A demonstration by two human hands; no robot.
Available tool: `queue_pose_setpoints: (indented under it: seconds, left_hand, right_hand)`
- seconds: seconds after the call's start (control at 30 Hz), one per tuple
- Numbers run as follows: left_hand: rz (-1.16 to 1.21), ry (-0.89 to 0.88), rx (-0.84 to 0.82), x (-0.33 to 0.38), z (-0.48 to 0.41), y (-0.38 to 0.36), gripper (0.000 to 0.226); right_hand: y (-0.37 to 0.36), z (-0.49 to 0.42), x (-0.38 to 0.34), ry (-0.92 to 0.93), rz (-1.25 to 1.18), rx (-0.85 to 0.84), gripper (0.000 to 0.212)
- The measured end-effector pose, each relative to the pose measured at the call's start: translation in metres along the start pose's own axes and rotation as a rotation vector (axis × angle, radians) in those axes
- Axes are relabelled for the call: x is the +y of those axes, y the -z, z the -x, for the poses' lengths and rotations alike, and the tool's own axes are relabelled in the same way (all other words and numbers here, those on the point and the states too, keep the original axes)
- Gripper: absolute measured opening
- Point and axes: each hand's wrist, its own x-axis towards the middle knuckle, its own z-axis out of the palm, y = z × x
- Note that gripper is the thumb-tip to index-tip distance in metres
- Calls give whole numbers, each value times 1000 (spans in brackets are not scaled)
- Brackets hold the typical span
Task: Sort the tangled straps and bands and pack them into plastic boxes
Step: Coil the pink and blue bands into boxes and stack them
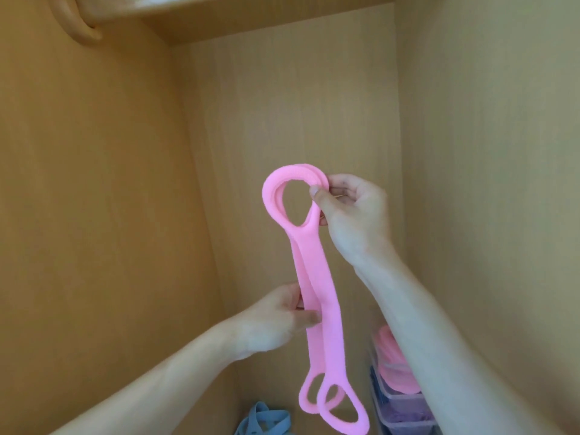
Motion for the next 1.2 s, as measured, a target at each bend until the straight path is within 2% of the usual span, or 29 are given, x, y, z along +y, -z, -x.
queue_pose_setpoints:
  seconds: [0.1,0.23,0.4,0.53,0.7,0.9,1.0,1.1,1.2]
  left_hand:
    - [20,29,-9,3,3,-1,29]
    - [157,18,-83,9,4,1,36]
    - [67,-48,-87,7,1,-6,31]
    - [186,-40,-115,0,-2,-7,28]
    - [290,25,-67,-8,-9,-6,31]
    - [377,19,74,-3,-13,17,33]
    - [438,-13,137,5,-13,30,34]
    - [449,-45,231,13,-12,41,38]
    - [440,-86,288,20,-9,51,43]
  right_hand:
    - [3,-2,-2,9,-14,25,20]
    - [4,-3,-2,4,-21,35,17]
    - [2,-2,-4,34,-22,24,22]
    - [2,-2,-2,56,-22,24,21]
    - [10,-4,0,55,-12,48,23]
    - [37,11,9,86,-107,89,14]
    - [52,41,25,123,-138,29,12]
    - [63,76,44,52,-250,-129,19]
    - [68,105,64,-27,-294,-214,23]
